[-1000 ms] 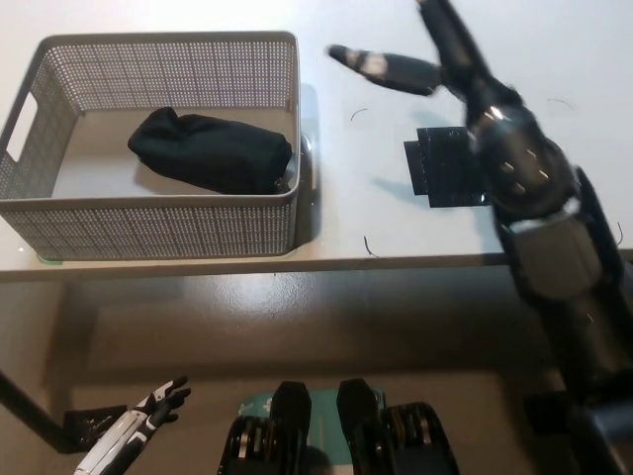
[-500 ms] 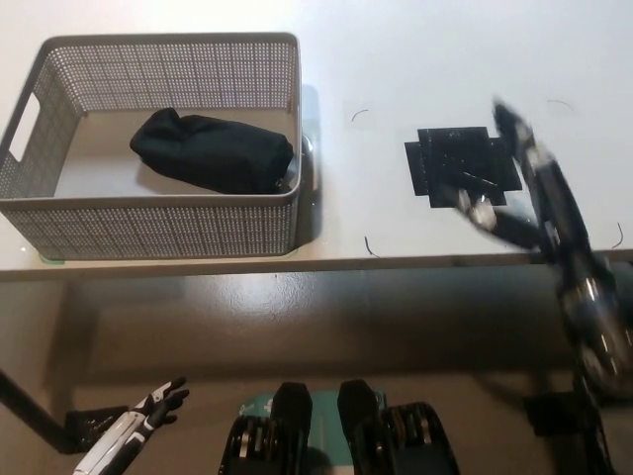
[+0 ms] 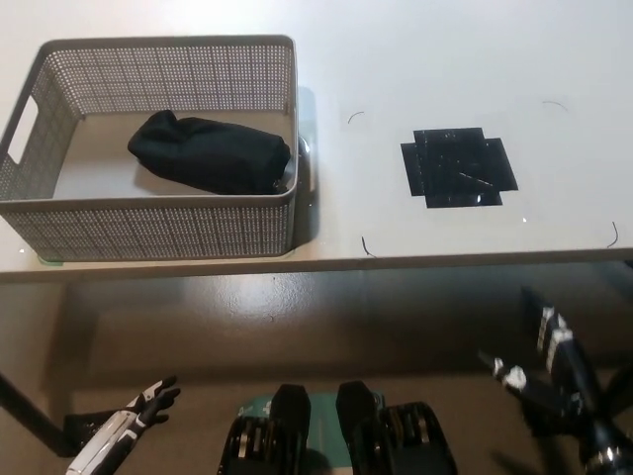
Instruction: Use the right hand to pick up the pencil case on the right hand side and put it into a grey container on the left side
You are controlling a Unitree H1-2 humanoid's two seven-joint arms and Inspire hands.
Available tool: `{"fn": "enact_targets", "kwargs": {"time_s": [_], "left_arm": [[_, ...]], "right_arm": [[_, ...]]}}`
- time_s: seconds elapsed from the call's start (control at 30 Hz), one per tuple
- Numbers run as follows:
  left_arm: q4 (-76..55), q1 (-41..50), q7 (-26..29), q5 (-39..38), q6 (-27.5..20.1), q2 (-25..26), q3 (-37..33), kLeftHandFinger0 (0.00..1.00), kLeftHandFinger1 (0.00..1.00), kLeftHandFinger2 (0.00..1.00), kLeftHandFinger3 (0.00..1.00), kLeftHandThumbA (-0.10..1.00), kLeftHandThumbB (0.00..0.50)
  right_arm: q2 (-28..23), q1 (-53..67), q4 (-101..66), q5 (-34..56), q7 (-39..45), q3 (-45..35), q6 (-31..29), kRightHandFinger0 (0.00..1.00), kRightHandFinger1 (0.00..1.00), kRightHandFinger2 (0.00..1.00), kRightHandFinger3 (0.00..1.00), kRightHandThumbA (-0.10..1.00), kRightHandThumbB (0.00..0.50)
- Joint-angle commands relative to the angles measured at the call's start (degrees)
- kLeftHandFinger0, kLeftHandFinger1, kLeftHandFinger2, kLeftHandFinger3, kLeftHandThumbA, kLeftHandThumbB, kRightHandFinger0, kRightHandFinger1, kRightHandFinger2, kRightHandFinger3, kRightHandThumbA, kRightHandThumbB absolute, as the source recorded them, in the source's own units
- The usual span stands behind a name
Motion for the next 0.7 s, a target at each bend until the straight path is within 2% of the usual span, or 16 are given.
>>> {"fn": "enact_targets", "kwargs": {"time_s": [0.0, 0.03, 0.1, 0.17, 0.3, 0.37, 0.53, 0.67], "left_arm": [[-0.5, -1.6, 0.5, -1.7, -1.4, 0.7, 1.4, 1.0, 1.0, 1.0, 1.0, 1.0, 0.383], [-0.6, -1.6, 0.7, -1.7, -1.4, 0.6, 1.4, 1.0, 1.0, 1.0, 1.0, 1.0, 0.373], [-0.3, -2.0, 0.9, -1.5, -1.4, 0.5, 1.6, 1.0, 1.0, 1.0, 1.0, 1.0, 0.369], [-0.1, -2.2, 1.2, -1.2, -1.7, 0.4, 1.6, 1.0, 1.0, 1.0, 1.0, 1.0, 0.357], [-0.6, -1.5, 2.0, -1.2, -1.8, 0.1, 2.3, 1.0, 1.0, 1.0, 1.0, 1.0, 0.315], [-1.0, -1.3, 2.1, -0.9, -1.8, 0.0, 2.4, 1.0, 1.0, 1.0, 1.0, 1.0, 0.296], [-0.5, -1.4, 1.8, -1.4, -2.1, -0.4, 2.9, 1.0, 1.0, 1.0, 1.0, 1.0, 0.313], [-0.6, -1.8, 1.8, -1.1, -2.1, -0.3, 3.3, 1.0, 1.0, 1.0, 1.0, 1.0, 0.301]], "right_arm": [[-1.2, 0.5, 4.1, 1.8, 1.5, 0.8, -8.6, 1.0, 1.0, 1.0, 1.0, 1.0, 0.299], [-1.4, 0.6, 4.4, 1.6, 1.5, 1.0, -8.2, 1.0, 1.0, 1.0, 1.0, 1.0, 0.316], [-1.4, 0.1, 7.1, 1.9, 1.6, 1.0, -9.1, 1.0, 1.0, 1.0, 1.0, 1.0, 0.305], [-1.5, -0.5, 9.2, 2.3, 1.7, 0.9, -9.2, 1.0, 1.0, 1.0, 1.0, 1.0, 0.317], [-1.9, -2.7, 16.2, 1.4, 1.9, 1.6, -12.3, 1.0, 1.0, 1.0, 1.0, 1.0, 0.282], [-2.1, -3.3, 18.2, 0.8, 1.5, 1.9, -13.4, 1.0, 1.0, 1.0, 1.0, 1.0, 0.301], [-2.5, -3.5, 17.9, 1.4, 2.0, 2.2, -12.4, 1.0, 1.0, 1.0, 1.0, 1.0, 0.304], [-2.5, -3.9, 17.7, 1.4, 1.9, 2.2, -11.4, 1.0, 1.0, 1.0, 1.0, 1.0, 0.305]]}}
